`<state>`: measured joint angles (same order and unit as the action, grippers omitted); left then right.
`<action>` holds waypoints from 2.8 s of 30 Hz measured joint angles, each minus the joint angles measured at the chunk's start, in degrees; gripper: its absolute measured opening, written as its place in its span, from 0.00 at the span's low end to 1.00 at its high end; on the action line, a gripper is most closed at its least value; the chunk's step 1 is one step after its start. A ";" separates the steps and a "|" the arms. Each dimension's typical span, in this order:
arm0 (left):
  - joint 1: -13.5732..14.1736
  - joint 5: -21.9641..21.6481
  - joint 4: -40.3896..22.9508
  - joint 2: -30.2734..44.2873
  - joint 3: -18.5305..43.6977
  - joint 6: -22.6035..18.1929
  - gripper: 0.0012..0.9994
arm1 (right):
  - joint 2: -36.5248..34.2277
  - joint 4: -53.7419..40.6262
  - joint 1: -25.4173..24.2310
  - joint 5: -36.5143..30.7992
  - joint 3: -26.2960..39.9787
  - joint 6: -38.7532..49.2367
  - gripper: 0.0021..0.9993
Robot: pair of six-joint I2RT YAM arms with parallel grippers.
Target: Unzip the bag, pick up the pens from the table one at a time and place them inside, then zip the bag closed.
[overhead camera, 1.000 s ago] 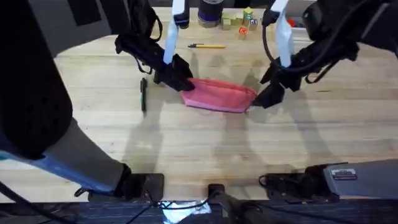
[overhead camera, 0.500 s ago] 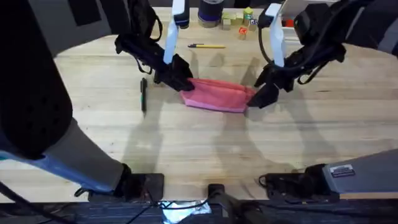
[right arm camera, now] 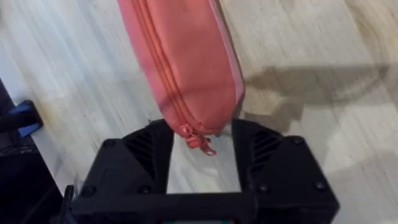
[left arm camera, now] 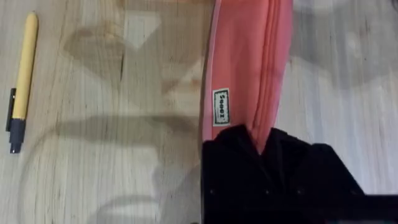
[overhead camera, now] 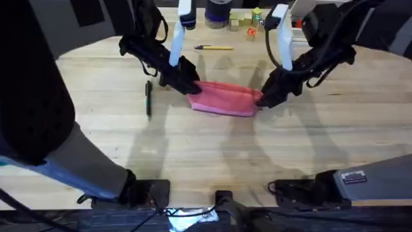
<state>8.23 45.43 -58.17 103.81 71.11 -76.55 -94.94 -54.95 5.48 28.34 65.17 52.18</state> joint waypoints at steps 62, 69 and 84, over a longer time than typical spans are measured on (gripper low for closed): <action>0.04 0.00 0.31 0.00 0.00 0.02 0.04 | 8.72 0.19 2.17 -1.70 4.26 0.59 0.03; -0.02 -0.15 0.31 0.00 0.00 0.02 0.04 | 8.72 5.20 7.36 -1.73 4.26 0.23 0.03; -0.59 -0.59 -0.07 0.00 0.00 0.02 0.04 | 7.47 14.02 14.52 -2.60 4.26 -5.54 0.03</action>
<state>7.64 44.84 -58.24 103.81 71.11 -76.53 -87.47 -40.93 19.99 25.73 69.43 46.63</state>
